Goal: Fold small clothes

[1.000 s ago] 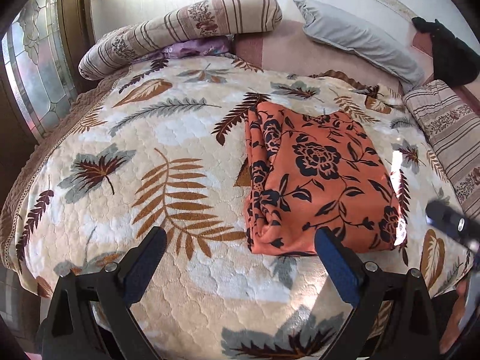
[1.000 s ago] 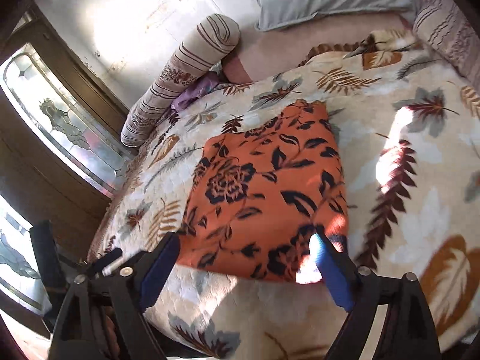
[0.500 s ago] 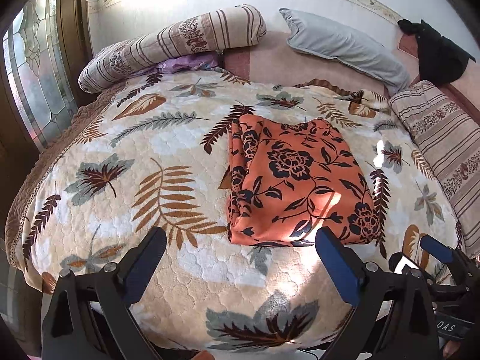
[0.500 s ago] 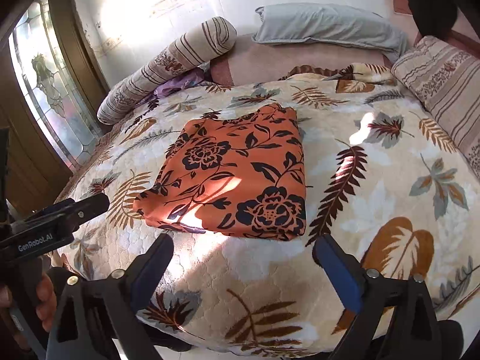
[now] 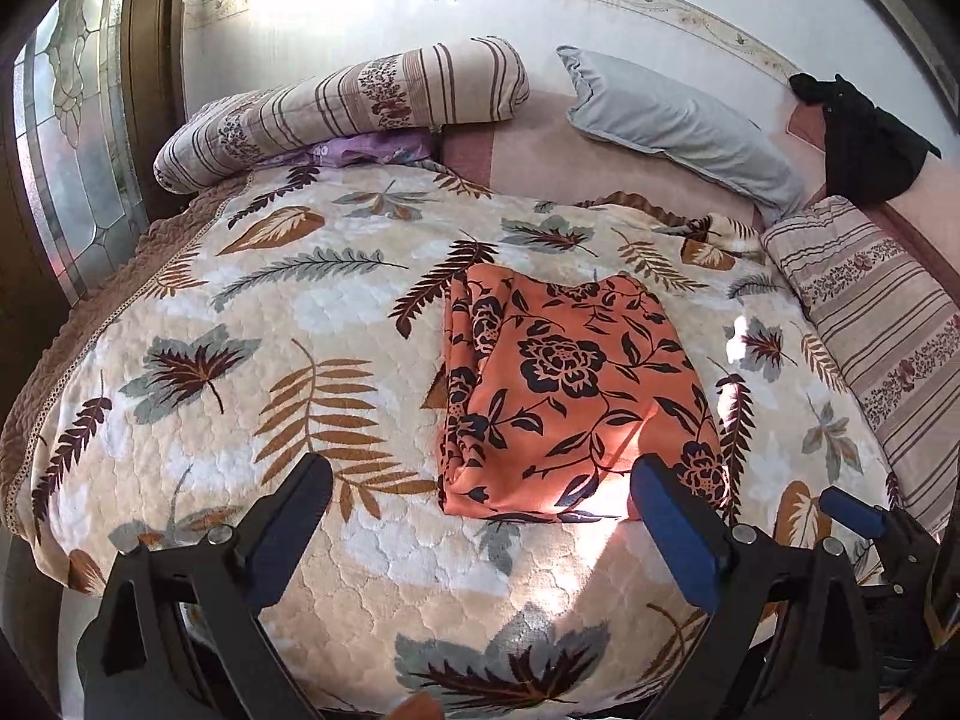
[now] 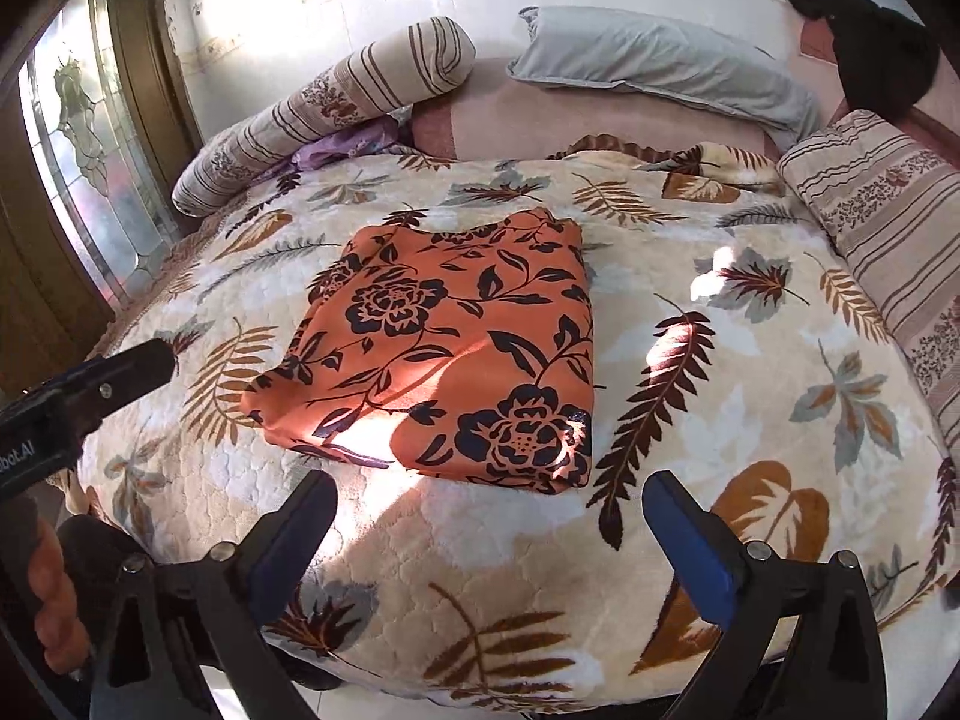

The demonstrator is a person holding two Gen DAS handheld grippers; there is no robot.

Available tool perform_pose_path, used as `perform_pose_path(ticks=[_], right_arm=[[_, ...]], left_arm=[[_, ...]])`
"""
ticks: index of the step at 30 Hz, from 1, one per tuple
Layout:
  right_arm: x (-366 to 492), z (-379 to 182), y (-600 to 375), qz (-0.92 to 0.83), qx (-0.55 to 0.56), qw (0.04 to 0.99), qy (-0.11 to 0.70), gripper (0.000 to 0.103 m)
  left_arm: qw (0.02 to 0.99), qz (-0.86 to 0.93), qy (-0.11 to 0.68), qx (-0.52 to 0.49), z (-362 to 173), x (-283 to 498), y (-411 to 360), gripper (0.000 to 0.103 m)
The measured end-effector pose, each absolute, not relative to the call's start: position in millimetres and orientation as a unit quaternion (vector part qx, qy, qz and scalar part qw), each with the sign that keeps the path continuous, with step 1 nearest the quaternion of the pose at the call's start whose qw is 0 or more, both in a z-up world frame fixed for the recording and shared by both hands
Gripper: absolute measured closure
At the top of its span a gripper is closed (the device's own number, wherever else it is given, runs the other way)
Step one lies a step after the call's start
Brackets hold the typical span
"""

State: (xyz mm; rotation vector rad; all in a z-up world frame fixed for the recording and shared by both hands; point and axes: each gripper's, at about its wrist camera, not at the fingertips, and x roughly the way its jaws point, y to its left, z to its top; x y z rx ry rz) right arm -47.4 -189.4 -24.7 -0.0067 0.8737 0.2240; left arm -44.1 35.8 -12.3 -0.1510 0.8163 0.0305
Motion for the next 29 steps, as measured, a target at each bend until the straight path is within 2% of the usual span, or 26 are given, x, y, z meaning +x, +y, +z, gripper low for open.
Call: perform_pose_path(ticks=[29], right_arm=[[-30.4,-13.7,-184.6,0.078,-0.045,0.908,0.410,0.000]], left_arm=[[0.921,0.025,0.387,-0.047,-1.7,-15.9,26.2,0.002]])
